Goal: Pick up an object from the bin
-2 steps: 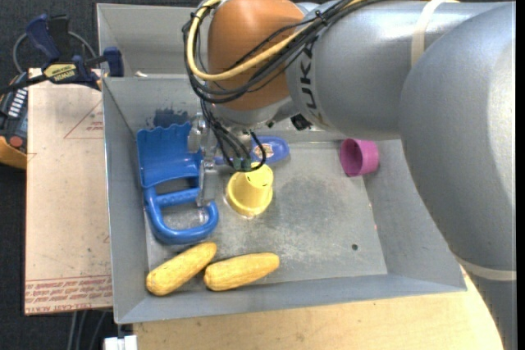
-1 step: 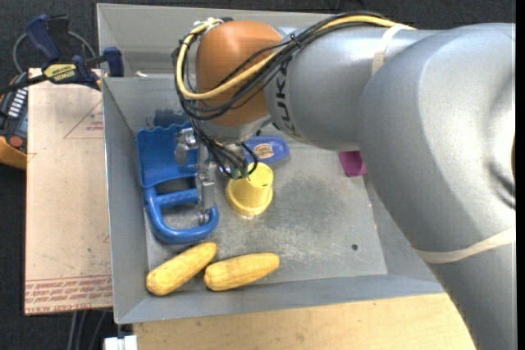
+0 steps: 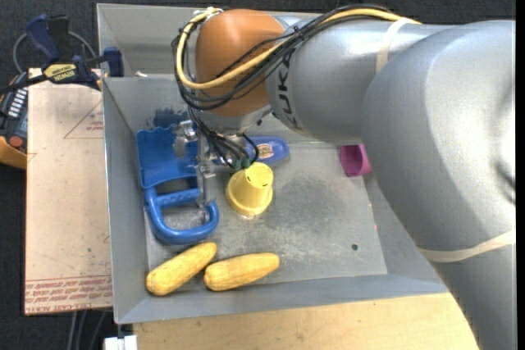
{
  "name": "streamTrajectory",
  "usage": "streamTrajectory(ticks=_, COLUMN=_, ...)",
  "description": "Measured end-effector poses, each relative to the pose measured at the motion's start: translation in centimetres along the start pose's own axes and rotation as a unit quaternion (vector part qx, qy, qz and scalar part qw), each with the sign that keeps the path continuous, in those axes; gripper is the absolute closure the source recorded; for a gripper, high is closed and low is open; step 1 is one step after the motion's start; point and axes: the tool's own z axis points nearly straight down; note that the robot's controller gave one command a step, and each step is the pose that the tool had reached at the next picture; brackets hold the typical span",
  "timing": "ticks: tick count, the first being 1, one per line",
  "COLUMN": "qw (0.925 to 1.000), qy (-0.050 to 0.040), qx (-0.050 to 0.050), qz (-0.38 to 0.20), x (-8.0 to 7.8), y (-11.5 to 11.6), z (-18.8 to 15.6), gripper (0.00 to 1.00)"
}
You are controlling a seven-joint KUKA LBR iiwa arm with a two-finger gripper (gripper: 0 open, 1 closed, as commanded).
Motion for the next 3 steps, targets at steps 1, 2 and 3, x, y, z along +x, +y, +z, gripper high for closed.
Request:
streamTrajectory(ticks=1, qw=0.9826, qy=0.0021, qx=0.000, qz=0.186, x=2.9, y=0.9, z=1.0, gripper=0.00)
streamTrajectory(ticks=2, qw=0.9999, qy=-0.0023, qx=0.000, qz=-0.014, x=-0.3, y=0.1, z=3.2, gripper=0.00)
streamTrajectory(ticks=3, qw=0.9849, qy=-0.0047, qx=-0.002, qz=0.173, x=7.7, y=2.0, z=3.8, gripper=1.00)
